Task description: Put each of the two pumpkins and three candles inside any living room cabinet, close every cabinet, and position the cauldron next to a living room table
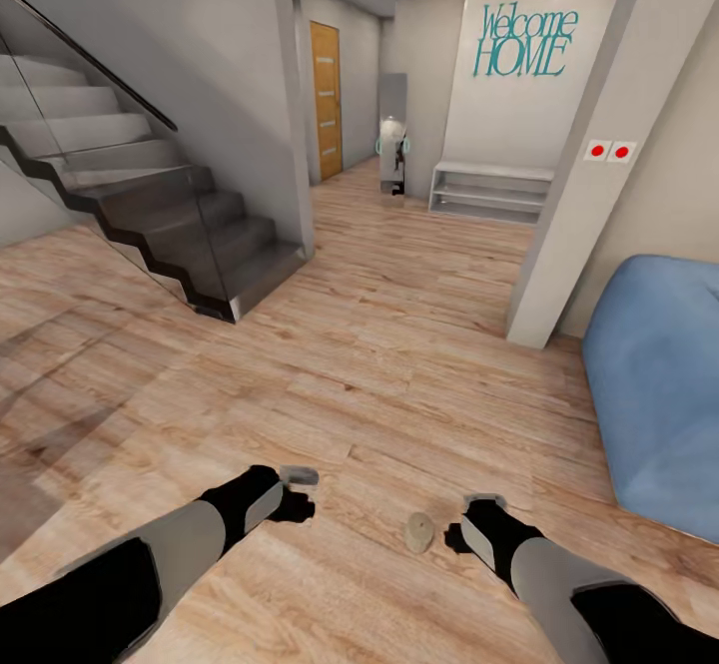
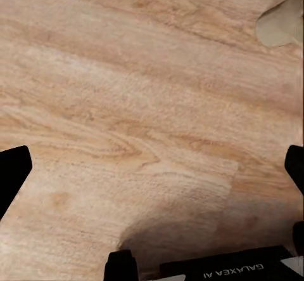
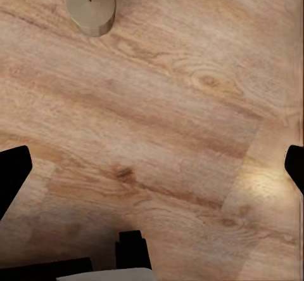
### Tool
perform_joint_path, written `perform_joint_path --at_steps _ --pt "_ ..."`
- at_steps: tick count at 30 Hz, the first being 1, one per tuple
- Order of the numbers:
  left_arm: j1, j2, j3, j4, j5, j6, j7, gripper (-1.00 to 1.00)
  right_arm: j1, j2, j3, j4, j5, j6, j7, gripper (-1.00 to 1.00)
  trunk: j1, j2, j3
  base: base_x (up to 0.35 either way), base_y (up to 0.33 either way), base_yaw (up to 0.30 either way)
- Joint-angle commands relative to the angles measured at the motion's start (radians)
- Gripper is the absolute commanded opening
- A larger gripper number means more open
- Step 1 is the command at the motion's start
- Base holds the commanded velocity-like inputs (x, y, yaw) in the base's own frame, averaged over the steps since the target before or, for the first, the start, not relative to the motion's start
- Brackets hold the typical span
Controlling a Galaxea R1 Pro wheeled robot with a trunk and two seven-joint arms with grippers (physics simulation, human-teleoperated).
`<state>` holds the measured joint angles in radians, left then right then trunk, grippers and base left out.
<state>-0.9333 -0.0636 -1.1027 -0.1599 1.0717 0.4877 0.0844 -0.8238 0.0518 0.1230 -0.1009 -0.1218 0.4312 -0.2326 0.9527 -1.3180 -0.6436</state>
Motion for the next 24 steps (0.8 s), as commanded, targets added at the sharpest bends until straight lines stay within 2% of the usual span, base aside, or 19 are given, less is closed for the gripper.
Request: perform_joint_path --at_steps 1,3,6,14,15,17,18,19,20,24 --pt "-0.026 0.000 0.001 -0.024 0.001 0.011 0.000 1.00 -0.022 -0.002 -0.002 0.000 -0.002 0.013 0.000 1.00 0.000 0.000 0.000 0.000 0.000 0.000" --pt "-0.061 0.003 0.002 -0.112 -0.001 0.029 0.002 1.00 -0.053 0.000 -0.004 0.000 -0.002 0.028 -0.001 1.00 0.000 0.000 0.000 0.004 0.000 0.000" --pt "-0.075 0.005 0.002 -0.199 -0.005 0.053 0.003 1.00 -0.066 0.007 -0.005 0.004 -0.003 0.033 0.000 1.00 0.000 0.000 0.000 0.159 0.000 0.000" --pt "-0.076 0.008 0.007 -0.212 0.001 0.057 0.002 1.00 -0.065 0.011 -0.003 0.004 0.001 0.034 0.013 1.00 0.000 0.000 0.000 0.328 0.000 0.000" --pt "-0.089 0.113 0.189 -0.285 0.033 0.072 -0.167 1.00 -0.061 0.033 -0.002 0.009 0.001 0.032 0.037 1.00 0.000 0.000 0.000 0.332 0.018 0.000" --pt "-0.094 0.182 0.324 -0.360 0.047 0.143 -0.372 1.00 -0.059 0.042 -0.001 0.010 0.002 0.031 0.047 1.00 0.000 0.000 0.000 0.333 0.055 0.000" --pt "-0.095 0.206 0.375 -0.401 0.050 0.183 -0.463 1.00 -0.059 0.045 -0.001 0.010 0.002 0.031 0.050 1.00 0.000 0.000 0.000 0.334 0.076 0.000" --pt "-0.095 0.229 0.443 -0.463 0.051 0.223 -0.588 1.00 -0.058 0.050 0.000 0.010 0.002 0.031 0.052 1.00 0.000 0.000 0.000 0.316 0.109 0.000" --pt "-0.094 0.240 0.499 -0.510 0.052 0.250 -0.700 1.00 -0.057 0.053 0.000 0.011 0.002 0.031 0.054 1.00 0.000 0.000 0.000 0.276 0.154 0.000" --pt "-0.093 0.239 0.534 -0.550 0.059 0.268 -0.788 1.00 -0.057 0.056 0.000 0.012 0.002 0.031 0.054 1.00 0.000 0.000 0.000 0.206 0.161 0.000"
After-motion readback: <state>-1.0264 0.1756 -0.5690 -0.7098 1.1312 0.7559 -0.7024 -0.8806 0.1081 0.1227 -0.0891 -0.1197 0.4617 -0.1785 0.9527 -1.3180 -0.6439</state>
